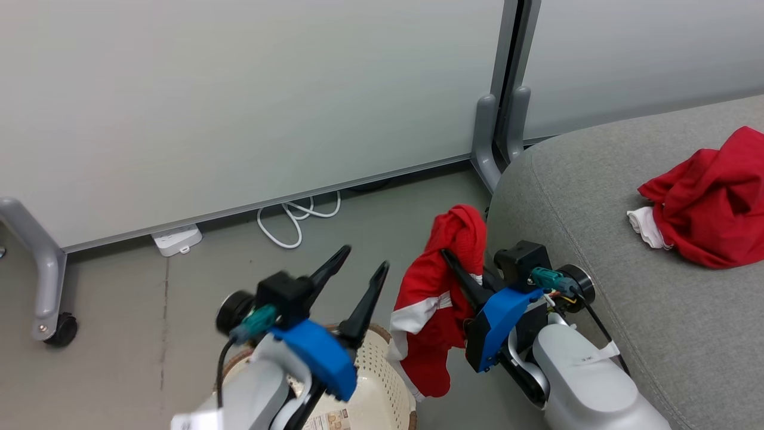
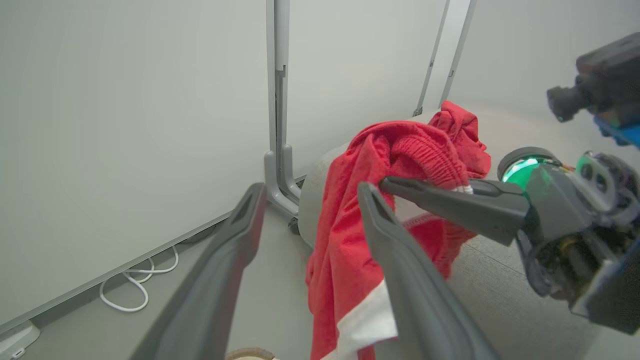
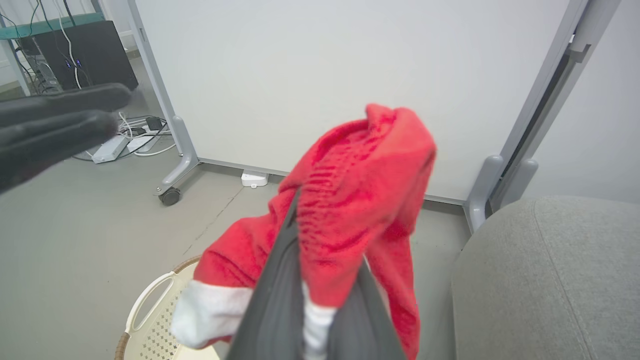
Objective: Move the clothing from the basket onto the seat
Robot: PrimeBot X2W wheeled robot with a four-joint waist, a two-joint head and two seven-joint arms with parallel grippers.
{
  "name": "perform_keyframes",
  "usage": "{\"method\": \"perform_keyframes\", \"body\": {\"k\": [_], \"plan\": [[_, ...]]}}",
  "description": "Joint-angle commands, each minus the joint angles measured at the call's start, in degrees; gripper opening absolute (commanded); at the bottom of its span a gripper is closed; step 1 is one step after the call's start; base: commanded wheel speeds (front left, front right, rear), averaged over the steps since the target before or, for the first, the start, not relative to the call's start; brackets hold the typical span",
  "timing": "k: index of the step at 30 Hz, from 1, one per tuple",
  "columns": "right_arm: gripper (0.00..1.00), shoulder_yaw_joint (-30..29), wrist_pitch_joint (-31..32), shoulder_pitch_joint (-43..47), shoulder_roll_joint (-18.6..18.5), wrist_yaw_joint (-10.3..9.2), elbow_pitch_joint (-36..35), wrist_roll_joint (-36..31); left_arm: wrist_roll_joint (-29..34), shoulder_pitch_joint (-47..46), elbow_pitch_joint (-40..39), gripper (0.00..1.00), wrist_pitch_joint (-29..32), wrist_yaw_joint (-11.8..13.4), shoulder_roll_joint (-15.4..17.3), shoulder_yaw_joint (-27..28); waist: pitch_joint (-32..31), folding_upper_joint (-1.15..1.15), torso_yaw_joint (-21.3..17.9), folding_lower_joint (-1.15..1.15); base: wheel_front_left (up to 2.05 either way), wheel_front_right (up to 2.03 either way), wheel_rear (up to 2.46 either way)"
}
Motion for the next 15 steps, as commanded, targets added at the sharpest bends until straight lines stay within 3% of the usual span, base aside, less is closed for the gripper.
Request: {"method": "perform_keyframes", "body": {"k": [1,8,15], "plan": [[0.0,-0.29,-0.45,-0.52,-0.15,0.01,-0.27,-0.35,1.18,1.7,-0.86,1.0,-0.24,0.11,0.44,1.26,0.06,0.0,0.08,0.0,0.0,0.0,0.0],[0.0,-1.7,-0.48,0.27,-0.14,0.01,-0.78,-1.3,9.52,14.16,-7.85,1.0,-0.24,-1.28,1.85,13.48,0.25,0.0,0.65,0.0,0.0,0.0,0.0],[0.0,-2.36,-0.04,0.81,-0.14,0.01,-1.59,-1.8,14.31,21.74,-10.95,1.0,-0.22,-2.68,0.76,23.07,0.34,0.0,0.84,0.0,0.0,0.0,0.0]]}}
